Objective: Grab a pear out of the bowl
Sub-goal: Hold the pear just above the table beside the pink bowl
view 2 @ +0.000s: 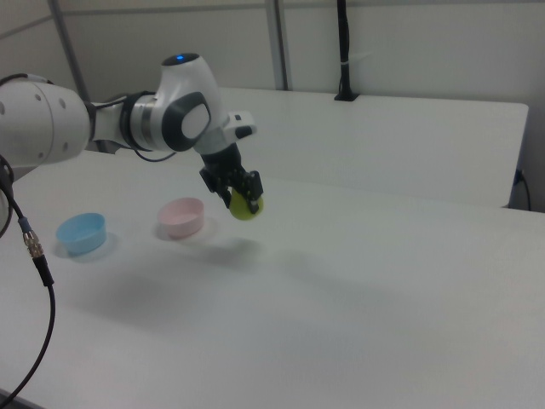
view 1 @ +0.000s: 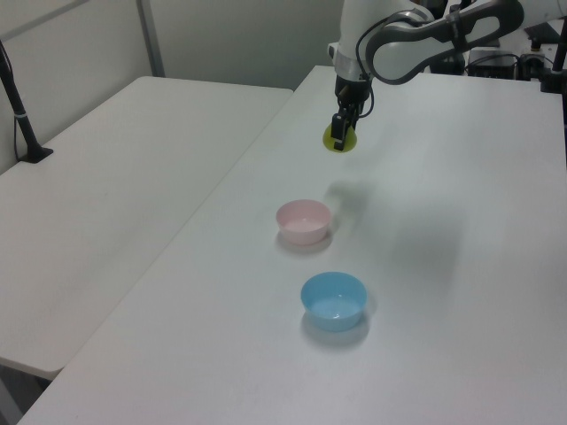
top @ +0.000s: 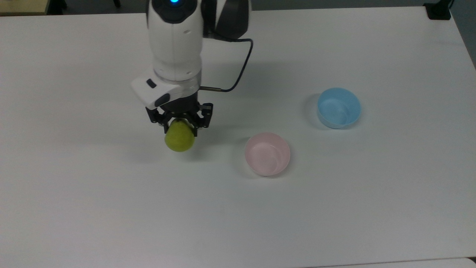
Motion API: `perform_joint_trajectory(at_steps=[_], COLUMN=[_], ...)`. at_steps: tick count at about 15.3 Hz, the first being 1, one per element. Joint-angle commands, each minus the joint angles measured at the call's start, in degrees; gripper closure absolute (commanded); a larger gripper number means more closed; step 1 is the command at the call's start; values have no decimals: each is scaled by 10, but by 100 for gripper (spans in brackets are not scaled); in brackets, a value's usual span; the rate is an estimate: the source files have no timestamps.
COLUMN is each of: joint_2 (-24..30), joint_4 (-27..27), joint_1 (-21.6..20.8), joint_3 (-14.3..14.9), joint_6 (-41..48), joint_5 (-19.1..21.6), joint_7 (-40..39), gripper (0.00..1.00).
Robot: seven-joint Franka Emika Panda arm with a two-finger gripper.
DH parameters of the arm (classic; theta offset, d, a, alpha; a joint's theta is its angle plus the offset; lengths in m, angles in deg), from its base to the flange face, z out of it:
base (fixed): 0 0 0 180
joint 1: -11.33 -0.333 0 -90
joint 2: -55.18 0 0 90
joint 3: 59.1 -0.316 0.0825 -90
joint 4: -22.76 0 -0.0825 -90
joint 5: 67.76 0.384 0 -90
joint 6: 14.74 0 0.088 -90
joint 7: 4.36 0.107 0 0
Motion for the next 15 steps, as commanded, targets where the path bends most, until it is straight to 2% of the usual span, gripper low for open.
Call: perform_joint_trajectory(at_steps=[1,6,8,10,13,15], joint_2=[-11,-52,-62,-57,-30,20], joint_4=[-21,-20,-20,-19,-19,-18], joint_1=[7,7,5,6,7,7], joint_3=[-7,-7,-7,-7,-7,-7], joint_6=[5,1,1,2,10,70], joint_5=[-26,-48,-52,-52,-51,-50], joint_7=[-4,-4,-3,-3,0,3], gripper=[54,52,30,0,0,0])
